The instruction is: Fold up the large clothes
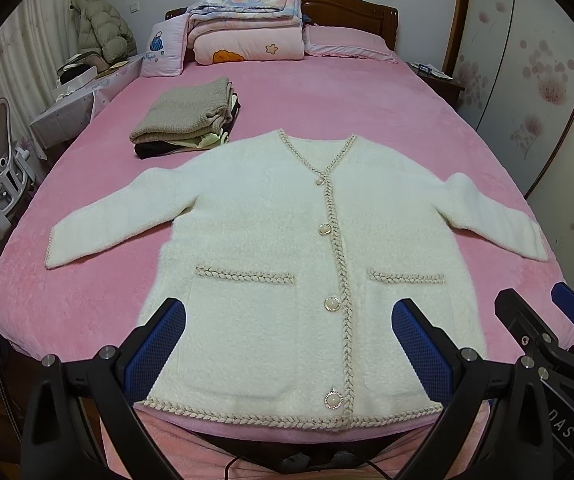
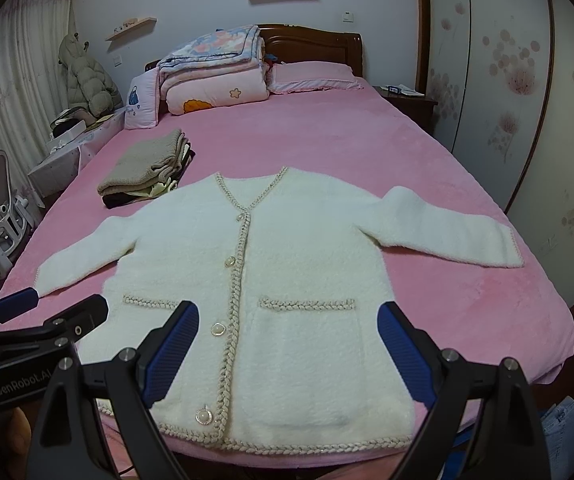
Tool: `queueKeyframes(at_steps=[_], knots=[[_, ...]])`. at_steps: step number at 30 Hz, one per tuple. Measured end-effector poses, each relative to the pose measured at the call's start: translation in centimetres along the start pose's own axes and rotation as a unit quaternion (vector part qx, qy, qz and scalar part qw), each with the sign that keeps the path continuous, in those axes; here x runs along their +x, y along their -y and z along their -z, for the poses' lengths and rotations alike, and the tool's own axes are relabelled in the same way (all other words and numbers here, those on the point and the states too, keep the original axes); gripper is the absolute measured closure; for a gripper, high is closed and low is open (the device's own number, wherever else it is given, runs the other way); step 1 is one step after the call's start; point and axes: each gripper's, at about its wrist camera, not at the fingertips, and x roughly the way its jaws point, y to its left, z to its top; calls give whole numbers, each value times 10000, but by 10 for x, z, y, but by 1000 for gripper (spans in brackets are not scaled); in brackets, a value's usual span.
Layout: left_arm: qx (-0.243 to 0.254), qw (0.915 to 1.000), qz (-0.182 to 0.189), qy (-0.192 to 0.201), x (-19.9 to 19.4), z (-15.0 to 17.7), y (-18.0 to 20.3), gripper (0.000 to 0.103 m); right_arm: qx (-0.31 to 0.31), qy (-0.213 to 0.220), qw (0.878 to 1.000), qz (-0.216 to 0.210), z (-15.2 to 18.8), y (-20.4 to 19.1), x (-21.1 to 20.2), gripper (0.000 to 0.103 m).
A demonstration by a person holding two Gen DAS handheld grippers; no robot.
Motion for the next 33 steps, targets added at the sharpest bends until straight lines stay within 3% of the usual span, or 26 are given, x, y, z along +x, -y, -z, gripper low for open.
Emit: queueKeyframes(at_steps=[33], knots=[[13, 10000, -18, -14, -2, 0, 3, 1, 25, -7, 10000, -40, 1, 0, 0, 11]])
